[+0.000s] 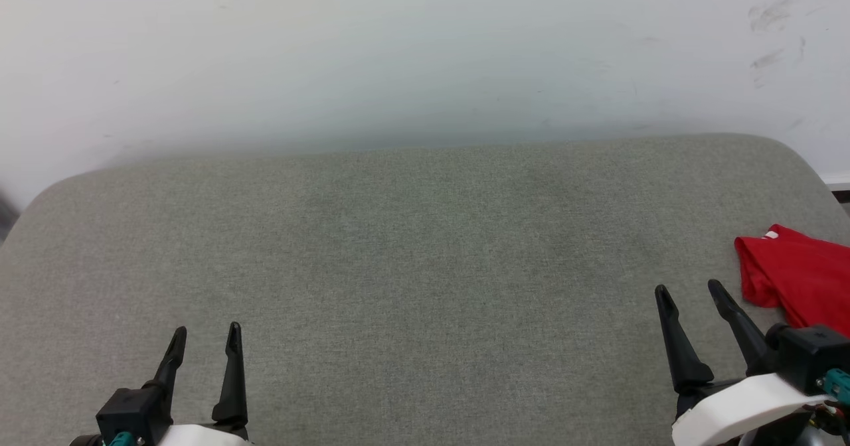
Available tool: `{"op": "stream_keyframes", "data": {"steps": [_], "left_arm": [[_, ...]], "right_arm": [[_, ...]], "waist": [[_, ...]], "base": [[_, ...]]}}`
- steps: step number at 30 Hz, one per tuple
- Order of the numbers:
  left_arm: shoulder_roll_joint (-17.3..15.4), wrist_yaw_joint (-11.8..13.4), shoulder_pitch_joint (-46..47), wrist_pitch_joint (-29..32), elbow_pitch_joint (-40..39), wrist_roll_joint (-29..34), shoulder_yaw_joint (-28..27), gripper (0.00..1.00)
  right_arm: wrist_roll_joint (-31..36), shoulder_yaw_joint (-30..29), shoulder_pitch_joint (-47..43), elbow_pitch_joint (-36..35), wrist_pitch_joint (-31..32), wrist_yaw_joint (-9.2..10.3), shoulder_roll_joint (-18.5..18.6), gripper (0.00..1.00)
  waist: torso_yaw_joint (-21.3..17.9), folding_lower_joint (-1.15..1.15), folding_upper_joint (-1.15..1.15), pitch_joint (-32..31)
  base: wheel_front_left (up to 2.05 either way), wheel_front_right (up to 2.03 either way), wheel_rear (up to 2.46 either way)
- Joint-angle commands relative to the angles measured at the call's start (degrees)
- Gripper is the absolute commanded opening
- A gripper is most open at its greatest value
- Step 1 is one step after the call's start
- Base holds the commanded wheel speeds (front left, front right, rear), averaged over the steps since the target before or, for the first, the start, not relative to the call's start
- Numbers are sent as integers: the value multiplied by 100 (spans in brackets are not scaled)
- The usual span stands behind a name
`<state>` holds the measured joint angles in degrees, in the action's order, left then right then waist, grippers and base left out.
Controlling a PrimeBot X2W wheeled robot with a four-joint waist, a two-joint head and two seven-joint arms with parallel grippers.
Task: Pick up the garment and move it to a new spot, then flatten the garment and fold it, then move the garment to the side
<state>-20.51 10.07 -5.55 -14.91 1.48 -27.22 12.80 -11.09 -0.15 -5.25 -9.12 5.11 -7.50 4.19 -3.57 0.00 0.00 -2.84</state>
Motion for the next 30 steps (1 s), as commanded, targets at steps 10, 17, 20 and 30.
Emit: {"op": "stream_keyframes", "data": {"steps": [10,17,20,30], "left_arm": [[45,-28,2,-39,46,69,14,100],[173,-55,-28,49,173,-90,19,0],[233,-121,17,131,203,-380,-56,0],[414,-349,195,385,367,-1253,-287,0]], "right_arm": [[-4,50,-3,-20,-37,2,-31,100],[-147,69,-33,158,-15,0,-16,0],[-512,51,13,240,-18,0,-13,0],[-1601,-6,191,534,-26,0,9,0]], "waist": [[13,0,0,17],[22,0,0,20],[30,0,0,27],[57,0,0,49]], "base": [[0,0,0],[0,0,0],[0,0,0],[0,0,0]]}}
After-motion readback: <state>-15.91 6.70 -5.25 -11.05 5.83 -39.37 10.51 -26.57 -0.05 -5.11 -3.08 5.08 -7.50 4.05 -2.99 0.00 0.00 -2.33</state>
